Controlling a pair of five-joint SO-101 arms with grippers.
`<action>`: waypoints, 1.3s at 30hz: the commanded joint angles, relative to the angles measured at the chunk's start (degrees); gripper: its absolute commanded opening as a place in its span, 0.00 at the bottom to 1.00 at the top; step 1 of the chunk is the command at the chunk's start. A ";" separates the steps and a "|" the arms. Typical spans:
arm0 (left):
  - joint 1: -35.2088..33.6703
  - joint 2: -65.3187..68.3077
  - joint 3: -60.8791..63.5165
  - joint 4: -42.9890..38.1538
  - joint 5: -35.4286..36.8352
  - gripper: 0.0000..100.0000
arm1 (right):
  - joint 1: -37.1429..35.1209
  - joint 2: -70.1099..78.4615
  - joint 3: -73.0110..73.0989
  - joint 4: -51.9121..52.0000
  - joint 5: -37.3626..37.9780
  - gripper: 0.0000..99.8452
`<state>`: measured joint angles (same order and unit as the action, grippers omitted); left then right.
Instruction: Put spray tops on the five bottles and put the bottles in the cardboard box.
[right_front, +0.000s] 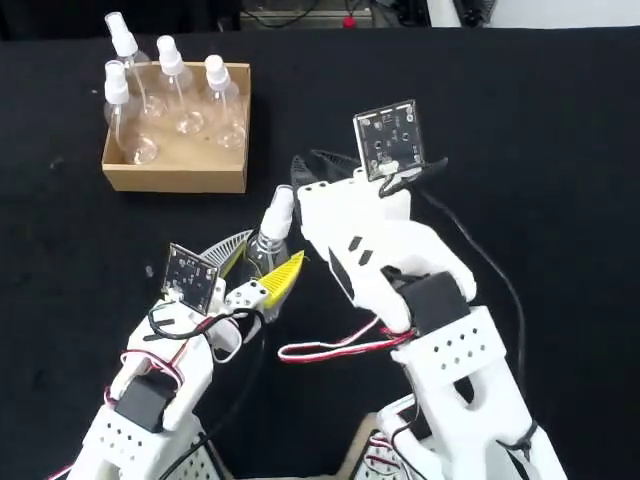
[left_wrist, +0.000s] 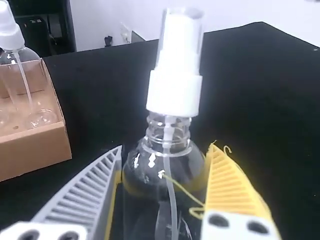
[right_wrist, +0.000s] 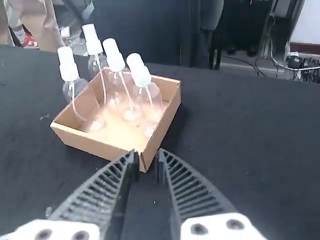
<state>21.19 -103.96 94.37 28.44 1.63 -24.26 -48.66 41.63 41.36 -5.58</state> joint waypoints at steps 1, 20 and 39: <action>-0.75 -0.62 -3.21 -0.09 0.35 0.20 | -2.64 0.31 -3.12 2.37 0.62 0.06; -0.75 -0.62 -3.21 -0.09 0.35 0.20 | -7.47 -10.15 -3.21 10.20 0.62 0.06; -10.33 -0.44 -9.36 0.09 0.09 0.20 | 8.97 -15.16 16.92 0.26 -1.76 0.06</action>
<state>12.92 -103.96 90.15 28.44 1.63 -16.44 -64.13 54.11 47.43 -5.41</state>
